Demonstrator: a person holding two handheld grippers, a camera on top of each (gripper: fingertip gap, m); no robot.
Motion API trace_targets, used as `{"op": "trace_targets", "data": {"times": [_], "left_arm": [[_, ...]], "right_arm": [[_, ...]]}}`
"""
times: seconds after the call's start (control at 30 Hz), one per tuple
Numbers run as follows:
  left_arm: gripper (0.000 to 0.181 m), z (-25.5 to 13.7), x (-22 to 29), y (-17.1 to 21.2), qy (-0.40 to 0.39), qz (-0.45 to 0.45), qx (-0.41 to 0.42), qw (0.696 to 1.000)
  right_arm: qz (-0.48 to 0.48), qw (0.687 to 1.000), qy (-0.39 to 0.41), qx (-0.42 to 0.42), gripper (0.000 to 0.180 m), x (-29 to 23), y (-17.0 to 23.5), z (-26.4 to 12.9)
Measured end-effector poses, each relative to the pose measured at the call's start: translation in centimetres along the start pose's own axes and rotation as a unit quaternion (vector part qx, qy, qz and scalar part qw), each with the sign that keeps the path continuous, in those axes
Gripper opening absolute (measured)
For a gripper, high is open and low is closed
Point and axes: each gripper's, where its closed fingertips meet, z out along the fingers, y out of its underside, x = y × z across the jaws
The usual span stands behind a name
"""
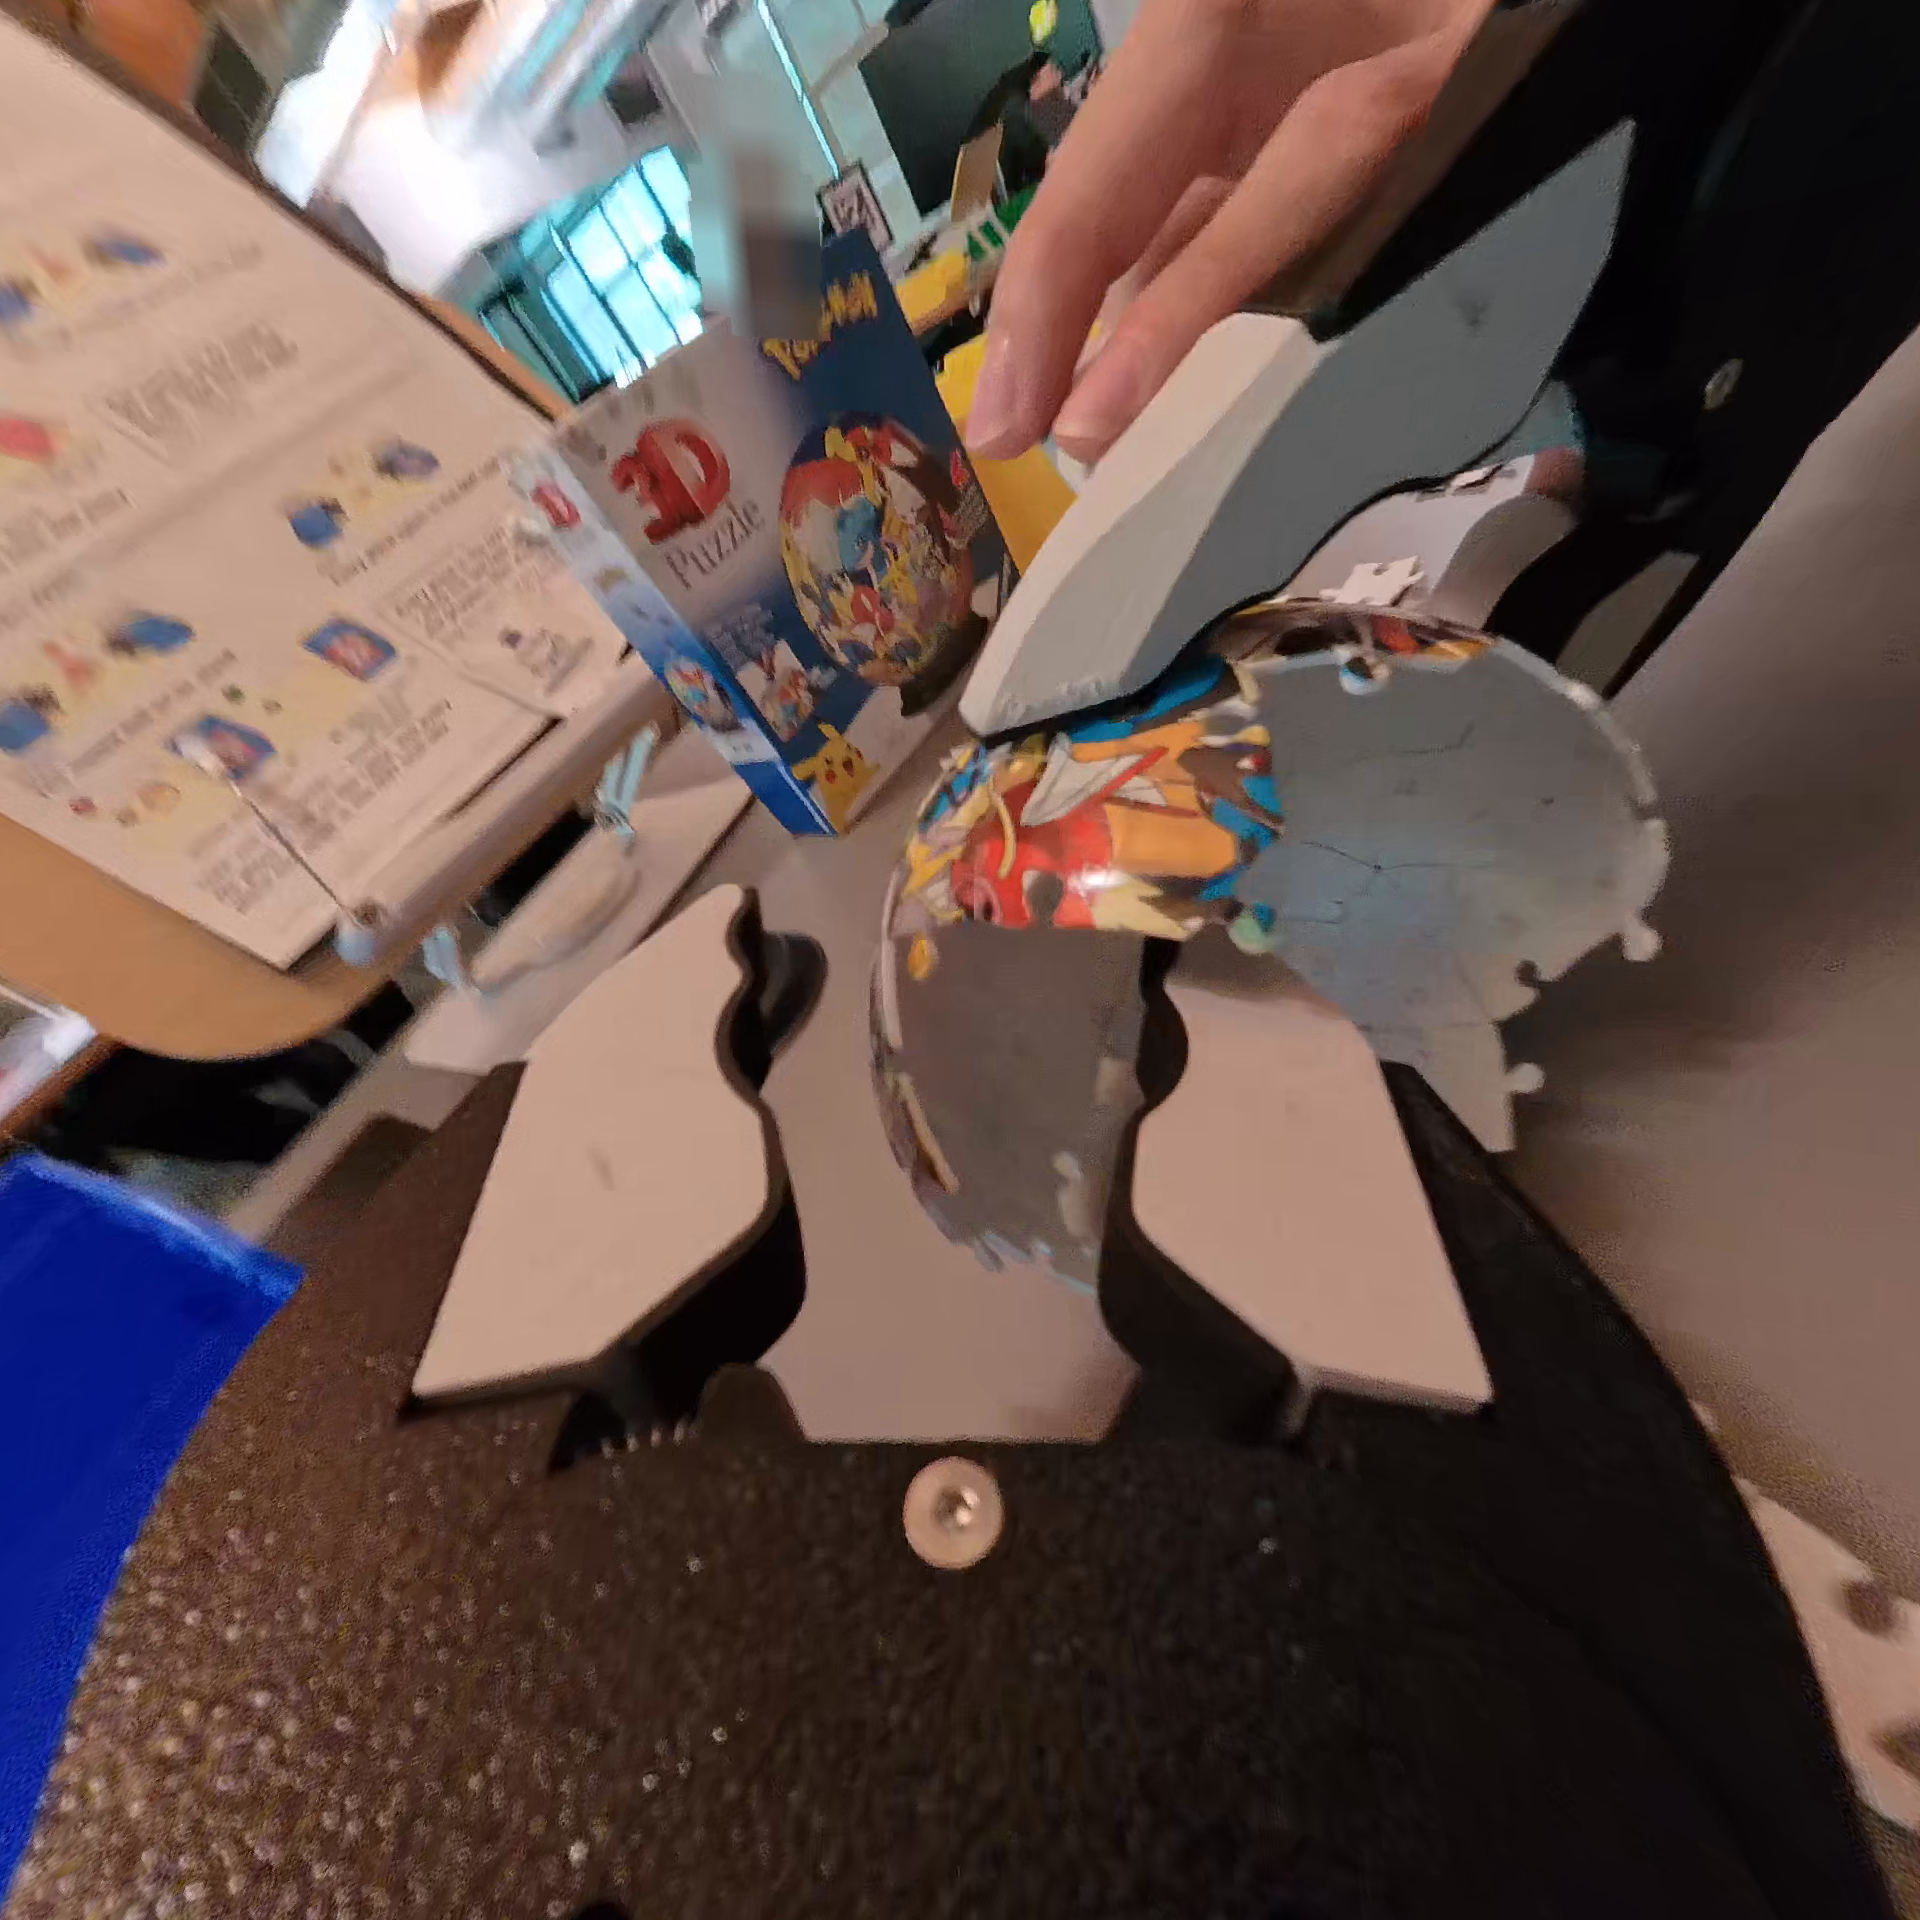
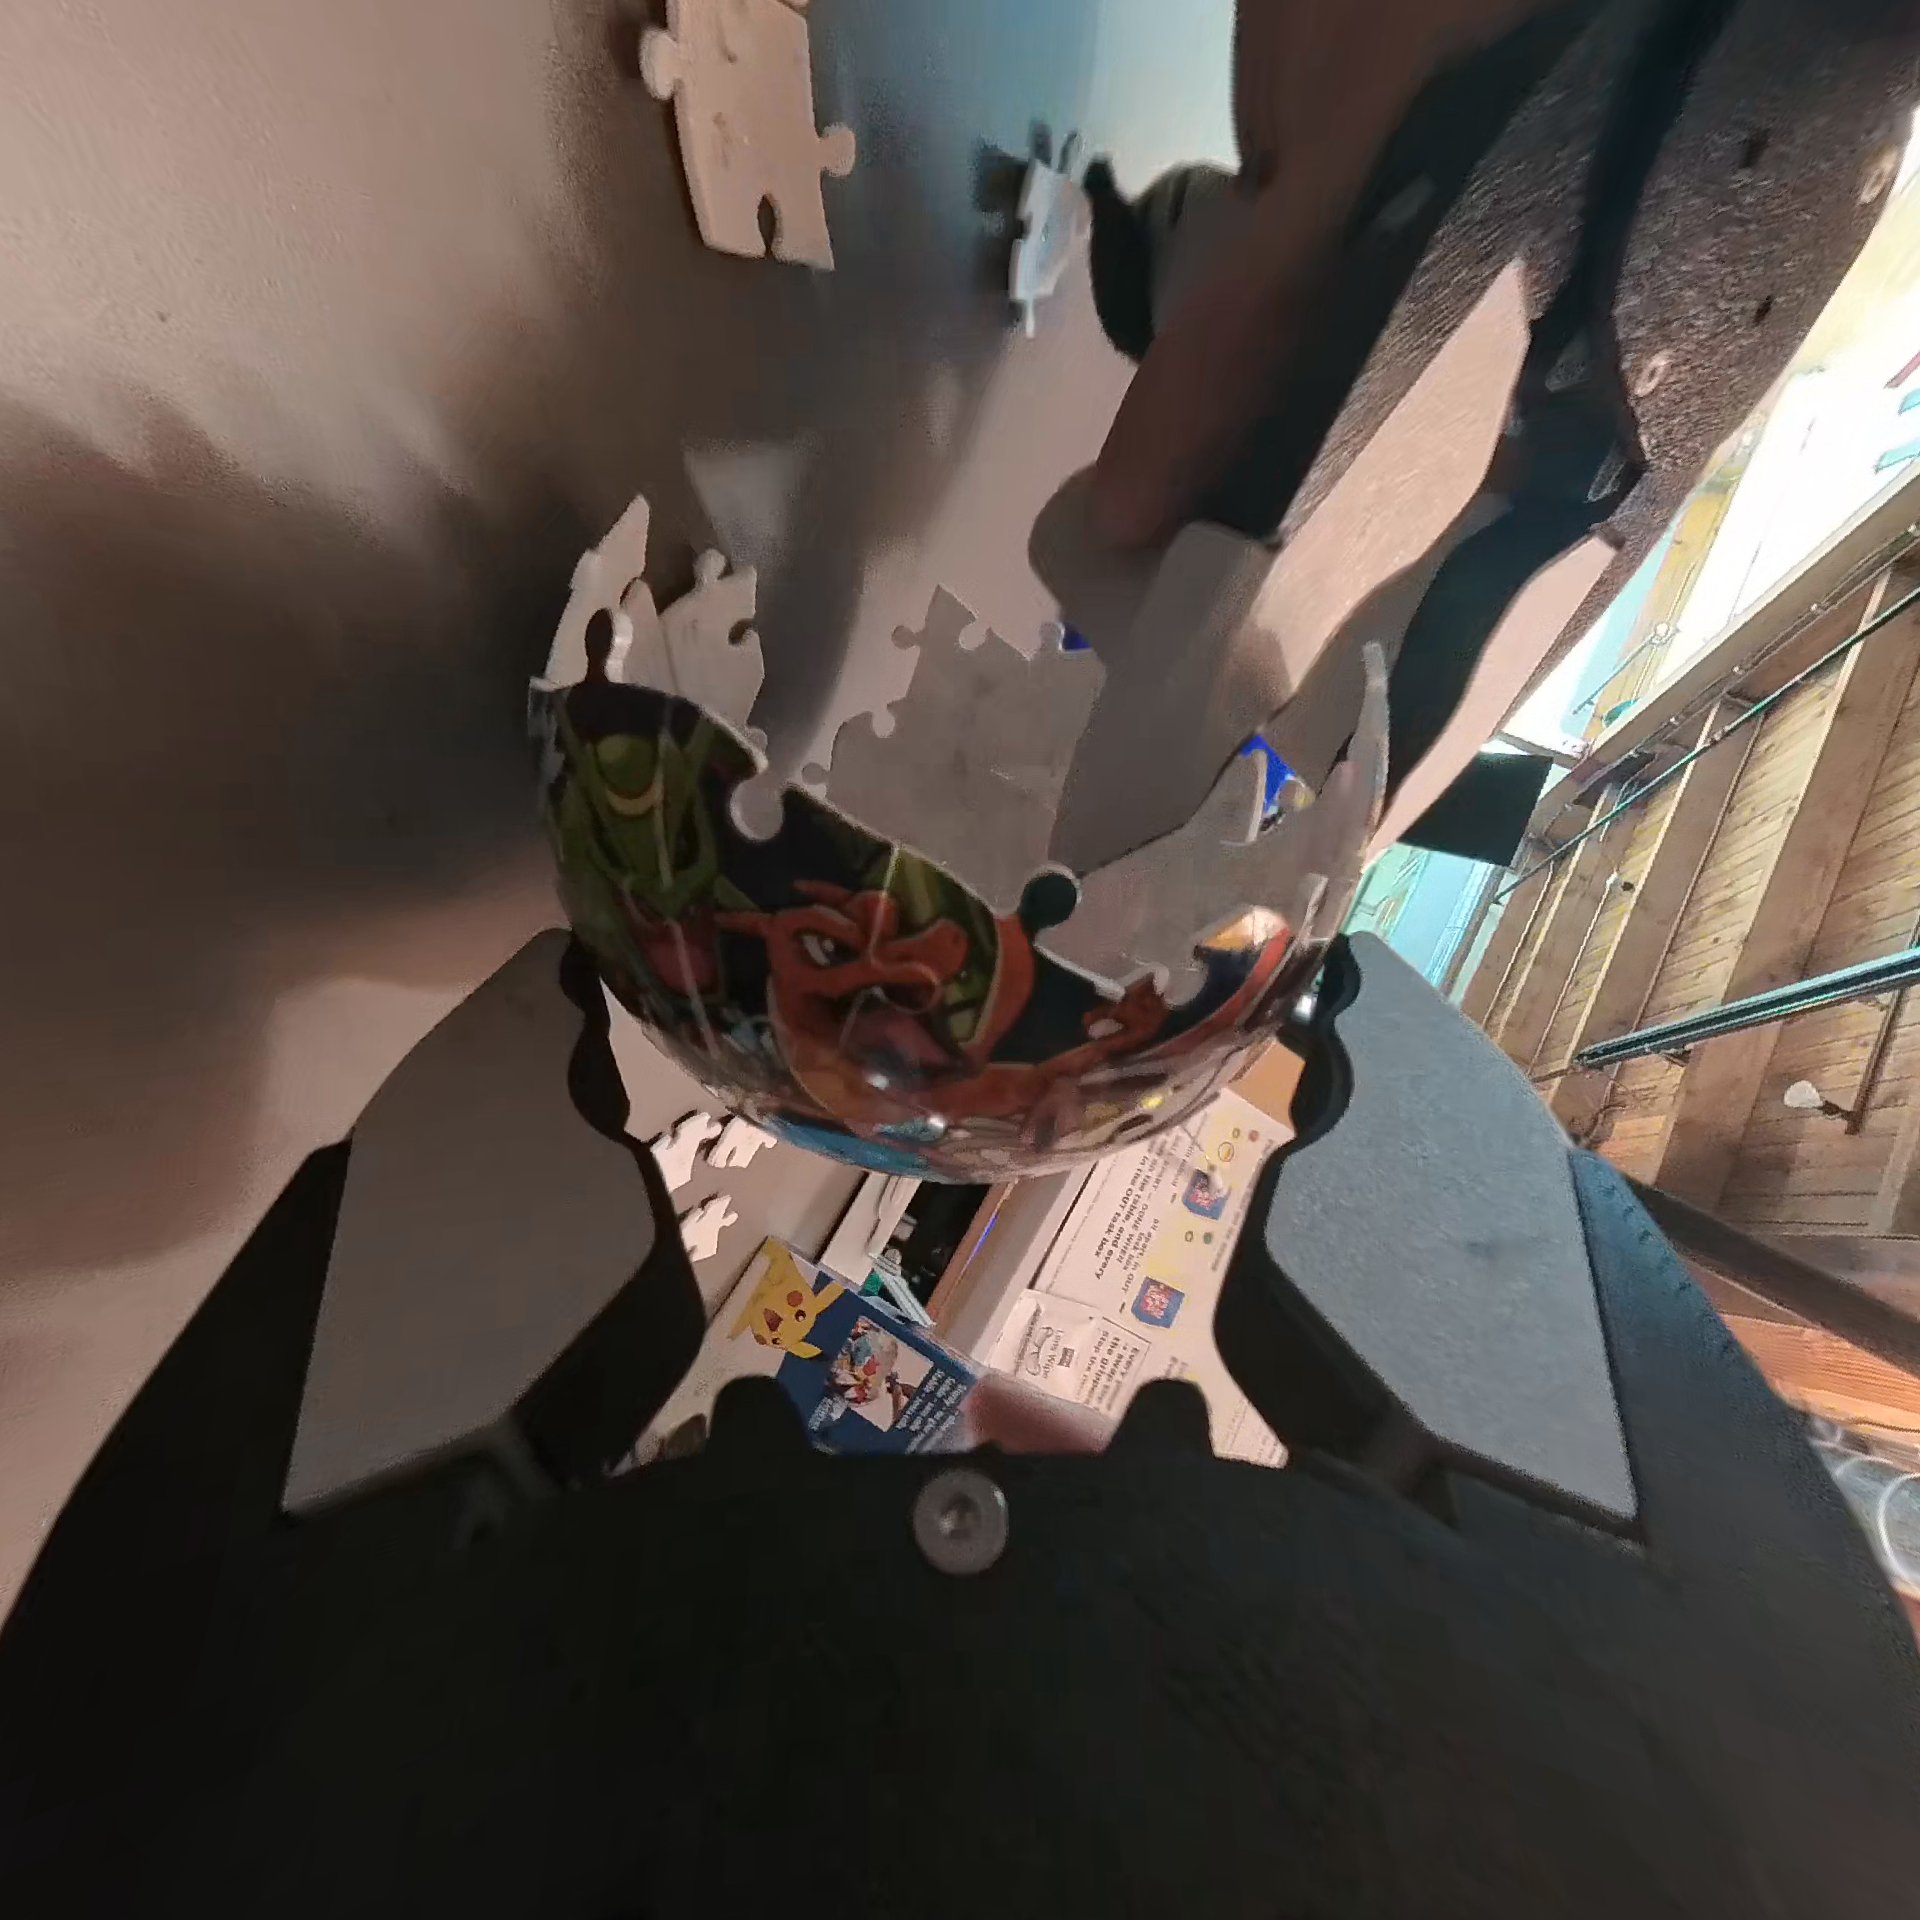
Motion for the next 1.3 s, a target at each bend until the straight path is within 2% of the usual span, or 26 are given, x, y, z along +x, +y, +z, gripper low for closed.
{"op": "trace_targets", "data": {"times": [0.13,0.2,0.3,0.33,0.37,0.4,0.43,0.5,0.57,0.73,0.87,0.97,1.03,1.13,1.3], "left_arm": [[0.085,-1.7,-0.2,2.4,-0.021,-0.114,-0.11,0.987],[0.104,-2.7,0.5,4.7,-0.034,-0.184,-0.206,0.96],[0.102,-3.6,2.0,6.6,-0.054,-0.264,-0.286,0.92],[0.095,-3.6,1.8,6.6,-0.08,-0.29,-0.277,0.912],[0.078,-3.5,1.7,6.3,-0.097,-0.31,-0.257,0.91],[0.06,-3.5,1.8,5.7,-0.101,-0.319,-0.232,0.913],[0.05,-3.6,2.2,4.9,-0.094,-0.311,-0.205,0.923],[0.044,-3.8,3.9,3.2,-0.049,-0.248,-0.158,0.955],[0.033,-4.0,5.2,2.9,-0.023,-0.192,-0.158,0.968],[0.034,-3.7,5.5,6.0,-0.014,-0.246,-0.26,0.934],[0.026,-2.9,6.3,5.5,0.023,-0.218,-0.245,0.944],[0.029,-2.1,5.8,5.6,0.002,-0.19,-0.253,0.949],[0.039,-1.5,6.1,5.8,0.016,-0.255,-0.263,0.93],[0.035,-0.1,5.3,5.6,0.016,-0.36,-0.237,0.902],[0.037,1.5,5.0,5.3,0.036,-0.432,-0.216,0.875]], "right_arm": [[-0.003,1.0,-0.008,-0.014,0.127,0.0,0.1,0.1],[0.001,1.0,-0.01,-0.017,0.127,0.0,0.2,0.1],[0.015,1.0,-0.012,-0.018,0.127,-0.1,0.3,0.2],[0.02,1.0,-0.014,-0.018,0.127,-0.2,0.3,0.2],[0.024,0.999,-0.015,-0.018,0.127,-0.2,0.2,0.2],[0.027,0.999,-0.016,-0.017,0.127,-0.2,0.2,0.2],[0.028,0.999,-0.016,-0.018,0.127,-0.2,0.1,0.2],[0.024,0.999,-0.016,-0.017,0.127,-0.1,-0.1,0.1],[0.027,0.999,-0.017,-0.013,0.127,-0.1,-0.4,0.2],[0.021,0.999,-0.029,-0.001,0.128,0.2,-1.1,0.5],[0.007,0.999,-0.04,0.001,0.127,0.4,-1.4,0.8],[0.018,0.999,-0.043,-0.005,0.128,0.4,-0.9,0.9],[0.035,0.999,-0.041,-0.006,0.127,0.3,-0.5,0.9],[0.057,0.998,-0.037,-0.003,0.127,0.1,-0.3,0.7],[0.069,0.997,-0.029,-0.002,0.126,0.0,-0.2,0.5]]}}
